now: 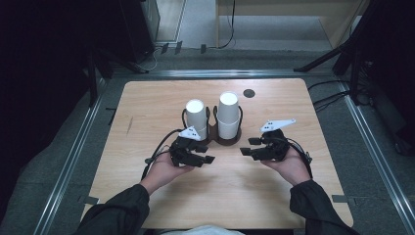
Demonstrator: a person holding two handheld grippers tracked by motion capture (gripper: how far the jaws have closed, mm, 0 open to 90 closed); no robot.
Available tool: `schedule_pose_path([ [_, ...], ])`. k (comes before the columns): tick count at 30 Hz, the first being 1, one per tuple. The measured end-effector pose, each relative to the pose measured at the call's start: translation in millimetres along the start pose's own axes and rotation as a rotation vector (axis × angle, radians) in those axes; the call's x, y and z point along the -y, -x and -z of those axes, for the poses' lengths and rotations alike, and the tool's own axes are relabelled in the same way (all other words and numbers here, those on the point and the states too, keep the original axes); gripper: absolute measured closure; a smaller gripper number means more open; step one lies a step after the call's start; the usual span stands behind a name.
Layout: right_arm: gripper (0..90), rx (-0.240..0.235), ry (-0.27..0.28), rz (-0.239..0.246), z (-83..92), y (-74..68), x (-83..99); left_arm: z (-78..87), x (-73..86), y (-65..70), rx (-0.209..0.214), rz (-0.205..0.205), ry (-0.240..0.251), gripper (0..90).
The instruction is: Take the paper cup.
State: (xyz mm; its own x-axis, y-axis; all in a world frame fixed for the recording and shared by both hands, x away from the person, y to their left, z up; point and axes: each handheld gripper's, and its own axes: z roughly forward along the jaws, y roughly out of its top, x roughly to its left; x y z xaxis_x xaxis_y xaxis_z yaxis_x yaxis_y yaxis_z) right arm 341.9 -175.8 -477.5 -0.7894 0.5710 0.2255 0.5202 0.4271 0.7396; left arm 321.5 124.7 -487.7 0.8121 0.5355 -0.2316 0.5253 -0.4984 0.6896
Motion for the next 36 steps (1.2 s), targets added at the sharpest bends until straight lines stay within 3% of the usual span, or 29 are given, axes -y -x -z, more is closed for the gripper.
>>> schedule_pose_path([
  [6, 43.1, -0.002, 0.001, 0.007, 3.5, 1.6, -1.4, 1.8, -7.3, 5.3, -0.007, -0.019, 0.011, 56.3],
  [12, 38.3, 0.006, -0.005, 0.002, 7.5, 2.5, -4.3, 1.9, -13.4, 2.9, -0.001, 0.002, 0.023, 60.4],
  [18, 36.0, 0.018, -0.009, 0.028, 13.9, 7.1, -14.8, -2.0, -23.4, 6.6, -0.003, 0.022, 0.039, 62.0],
  [21, 36.9, 0.011, -0.006, 0.031, 17.5, 10.5, -21.1, -5.4, -31.5, 10.5, 0.002, 0.0, 0.044, 63.6],
  [22, 37.1, 0.012, -0.007, 0.042, 17.8, 11.7, -22.6, -5.9, -35.7, 14.7, 0.0, -0.025, 0.071, 64.9],
  [24, 37.2, 0.017, -0.007, 0.049, 18.5, 14.3, -25.0, -6.4, -38.1, 16.4, 0.002, -0.03, 0.077, 65.4],
  [33, 35.0, 0.041, 0.003, 0.05, 26.7, 23.7, -45.3, -16.1, -53.7, 11.4, -0.041, 0.03, 0.081, 69.3],
  [36, 33.8, 0.045, 0.029, 0.045, 33.1, 26.4, -61.3, -19.2, -57.0, 7.6, -0.07, 0.07, 0.082, 70.0],
])
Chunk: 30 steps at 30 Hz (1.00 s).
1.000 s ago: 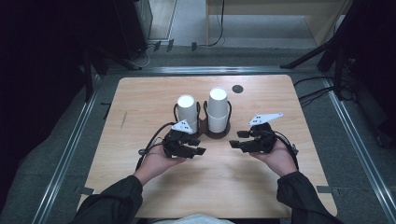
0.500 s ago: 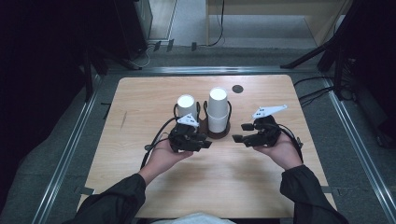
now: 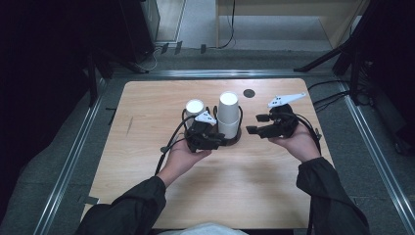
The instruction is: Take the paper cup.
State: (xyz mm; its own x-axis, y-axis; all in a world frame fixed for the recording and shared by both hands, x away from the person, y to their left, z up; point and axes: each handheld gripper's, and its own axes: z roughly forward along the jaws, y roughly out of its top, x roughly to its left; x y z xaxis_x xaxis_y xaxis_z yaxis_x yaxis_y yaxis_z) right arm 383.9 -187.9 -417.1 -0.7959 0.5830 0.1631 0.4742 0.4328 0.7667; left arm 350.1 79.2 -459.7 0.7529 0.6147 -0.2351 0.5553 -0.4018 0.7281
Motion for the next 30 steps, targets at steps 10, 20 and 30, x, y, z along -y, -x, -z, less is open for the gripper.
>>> schedule_pose_path([
  [10, 32.6, 0.015, 0.002, 0.032, -9.3, -0.5, -35.7, -4.4, -7.9, -5.2, -0.063, 0.063, 0.024, 80.7],
  [20, 32.2, 0.016, 0.012, 0.043, -26.6, 2.1, -51.8, -18.6, -11.6, -5.9, -0.091, 0.095, 0.045, 88.0],
  [30, 29.2, 0.027, 0.001, 0.075, -37.9, -0.3, -61.5, -20.6, -12.1, -6.6, -0.122, 0.095, 0.04, 88.1],
])
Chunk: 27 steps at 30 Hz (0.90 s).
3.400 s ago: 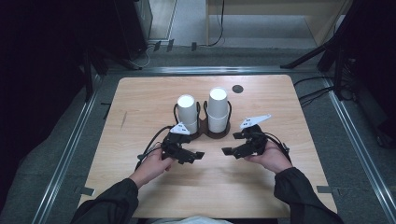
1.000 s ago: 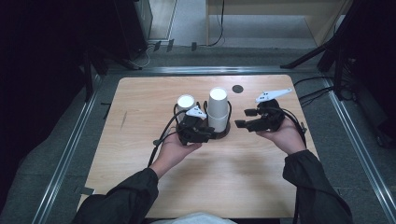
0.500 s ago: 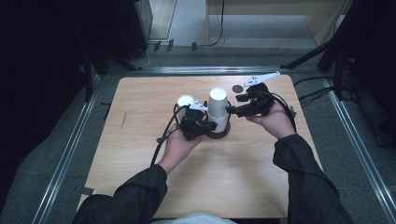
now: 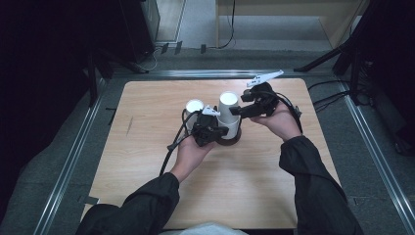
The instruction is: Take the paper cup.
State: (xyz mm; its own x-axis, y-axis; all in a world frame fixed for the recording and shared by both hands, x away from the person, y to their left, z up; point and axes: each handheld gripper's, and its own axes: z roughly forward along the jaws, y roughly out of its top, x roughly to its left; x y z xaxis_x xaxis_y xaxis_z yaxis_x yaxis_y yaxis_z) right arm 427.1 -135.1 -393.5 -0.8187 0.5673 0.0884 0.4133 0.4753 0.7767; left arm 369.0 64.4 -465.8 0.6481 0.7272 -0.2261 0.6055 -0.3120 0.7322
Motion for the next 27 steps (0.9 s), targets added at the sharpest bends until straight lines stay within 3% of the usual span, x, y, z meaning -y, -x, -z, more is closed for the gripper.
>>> schedule_pose_path([
  [16, 28.4, -0.011, -0.02, 0.023, -13.8, -7.4, -8.9, -2.7, -1.3, -5.1, -0.003, 0.038, 0.011, 88.9],
  [27, 33.9, 0.01, -0.041, 0.047, -12.8, -9.0, -11.9, -2.9, -1.3, -3.7, -0.01, 0.027, 0.009, 88.9],
])
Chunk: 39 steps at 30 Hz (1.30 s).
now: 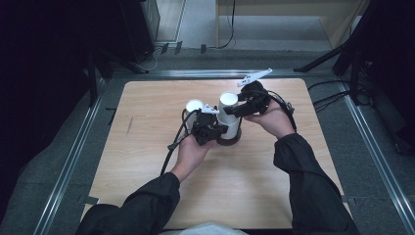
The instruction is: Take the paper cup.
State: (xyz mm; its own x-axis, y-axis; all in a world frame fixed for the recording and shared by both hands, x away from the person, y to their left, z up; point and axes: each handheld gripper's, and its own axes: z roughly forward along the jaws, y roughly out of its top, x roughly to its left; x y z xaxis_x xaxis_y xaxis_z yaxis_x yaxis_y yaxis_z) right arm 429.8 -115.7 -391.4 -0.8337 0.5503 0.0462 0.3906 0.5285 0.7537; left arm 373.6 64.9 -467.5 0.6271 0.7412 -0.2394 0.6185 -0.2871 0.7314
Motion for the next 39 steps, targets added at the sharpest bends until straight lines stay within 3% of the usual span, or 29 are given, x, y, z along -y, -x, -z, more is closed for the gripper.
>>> schedule_pose_path([
  [6, 34.1, -0.005, 0.007, -0.001, 3.8, 0.0, -3.0, 0.2, 0.0, -0.4, 0.003, 0.005, 0.002, 88.9],
  [18, 34.4, -0.022, 0.039, -0.015, 27.7, -2.2, -21.2, 0.1, 0.1, -1.4, 0.01, 0.011, 0.002, 88.6],
  [31, 34.7, -0.023, 0.09, -0.003, 66.8, -9.9, -42.4, -0.6, 0.4, -2.1, 0.027, 0.021, -0.002, 86.9],
  [36, 34.7, -0.042, 0.104, -0.009, 80.8, -13.5, -45.6, 1.1, 1.4, -0.9, 0.03, 0.009, -0.004, 85.9],
  [39, 34.8, -0.03, 0.092, -0.007, 90.2, -17.7, -43.8, 3.4, 1.5, -2.0, 0.04, 0.019, 0.004, 86.0],
])
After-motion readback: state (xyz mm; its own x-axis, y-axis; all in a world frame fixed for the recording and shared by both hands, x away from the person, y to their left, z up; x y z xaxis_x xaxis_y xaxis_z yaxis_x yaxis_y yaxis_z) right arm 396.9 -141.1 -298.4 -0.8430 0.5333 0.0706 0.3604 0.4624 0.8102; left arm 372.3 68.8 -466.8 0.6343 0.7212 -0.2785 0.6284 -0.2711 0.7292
